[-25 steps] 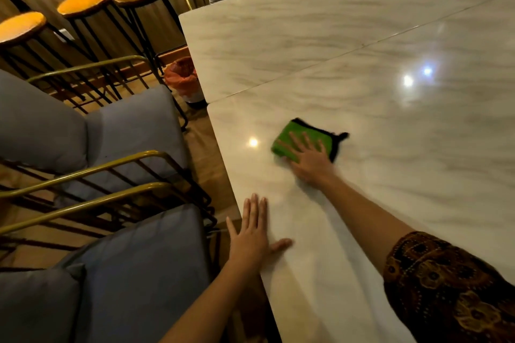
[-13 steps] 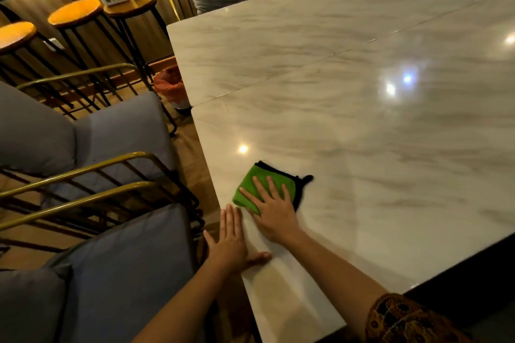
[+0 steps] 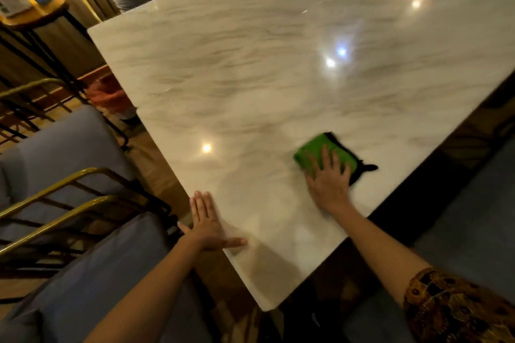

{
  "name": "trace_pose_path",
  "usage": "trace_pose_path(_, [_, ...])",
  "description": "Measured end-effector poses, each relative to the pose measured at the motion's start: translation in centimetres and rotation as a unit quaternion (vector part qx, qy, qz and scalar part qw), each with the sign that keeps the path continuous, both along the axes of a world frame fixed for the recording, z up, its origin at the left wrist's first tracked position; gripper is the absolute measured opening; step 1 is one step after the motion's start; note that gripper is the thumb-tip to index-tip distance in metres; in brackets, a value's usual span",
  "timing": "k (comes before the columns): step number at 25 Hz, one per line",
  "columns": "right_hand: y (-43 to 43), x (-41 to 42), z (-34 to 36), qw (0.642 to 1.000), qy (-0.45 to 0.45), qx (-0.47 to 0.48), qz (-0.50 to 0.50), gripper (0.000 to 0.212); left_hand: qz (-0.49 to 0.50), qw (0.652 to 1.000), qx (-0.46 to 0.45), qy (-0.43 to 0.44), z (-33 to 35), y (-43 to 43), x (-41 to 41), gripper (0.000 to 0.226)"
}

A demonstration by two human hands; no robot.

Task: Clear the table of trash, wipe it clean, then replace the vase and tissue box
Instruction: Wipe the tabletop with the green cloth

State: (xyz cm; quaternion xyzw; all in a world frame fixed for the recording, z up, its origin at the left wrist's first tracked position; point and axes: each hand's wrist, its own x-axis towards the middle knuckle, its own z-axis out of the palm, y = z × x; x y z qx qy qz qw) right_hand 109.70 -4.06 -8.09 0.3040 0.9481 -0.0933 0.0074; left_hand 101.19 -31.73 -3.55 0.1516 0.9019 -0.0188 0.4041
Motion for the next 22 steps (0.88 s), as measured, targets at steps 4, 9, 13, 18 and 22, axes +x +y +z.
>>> trace_pose_path(4, [-13.8,5.9,0.0,0.988,-0.004,-0.035,0.148,0.056,-0.040,0.999,-0.010,-0.009,0.8,-0.3,0.2,0.153])
trace_pose_path(9, [-11.9,6.1,0.4,0.975,-0.046,-0.035,0.217,0.061,-0.092,0.996,-0.016,0.005,1.6,-1.6,-0.2,0.151])
trace_pose_path(13, [-0.9,5.6,0.4,0.998,-0.063,-0.011,-0.016,0.057,-0.095,0.995,-0.027,0.010,1.5,-2.0,0.1,0.152])
trace_pose_path(18, [-4.0,8.9,-1.0,0.998,-0.019,0.031,-0.049,0.055,-0.102,0.994,-0.023,0.005,0.1,-2.4,-0.3,0.149])
trace_pose_path(22, [-15.9,13.4,-1.2,0.999,0.019,0.004,0.051,0.062,-0.110,0.993,0.039,0.019,-0.6,-3.2,0.2,0.148])
